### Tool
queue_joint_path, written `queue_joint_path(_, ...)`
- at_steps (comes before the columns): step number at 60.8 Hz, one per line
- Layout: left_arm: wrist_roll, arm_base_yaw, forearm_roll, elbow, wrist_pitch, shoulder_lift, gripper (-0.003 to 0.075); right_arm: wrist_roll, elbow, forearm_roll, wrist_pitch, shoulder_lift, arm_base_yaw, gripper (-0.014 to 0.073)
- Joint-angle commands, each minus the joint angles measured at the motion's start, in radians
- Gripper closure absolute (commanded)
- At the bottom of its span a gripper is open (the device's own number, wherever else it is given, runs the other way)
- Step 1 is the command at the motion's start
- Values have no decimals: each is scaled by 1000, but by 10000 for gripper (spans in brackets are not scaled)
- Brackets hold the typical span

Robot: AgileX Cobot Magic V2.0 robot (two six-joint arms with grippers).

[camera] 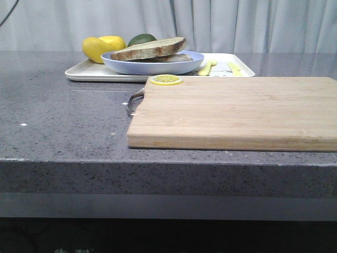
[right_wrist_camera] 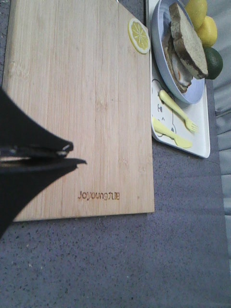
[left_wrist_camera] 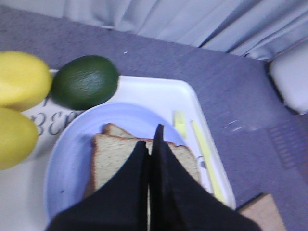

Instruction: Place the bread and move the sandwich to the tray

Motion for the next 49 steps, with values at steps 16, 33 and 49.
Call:
queue_joint_path(16,-13,-45,-18,-120,-7,-200,741,-1,-22,0,-77,4,0,657)
queue_joint_path(33,-43,-216,196,-76,-7,-241,741,-1,-22,0,-77,4,0,657)
queue_joint_path(49,-43,-382,546,99,-7,-327,741,-1,-22,0,-77,4,0,657)
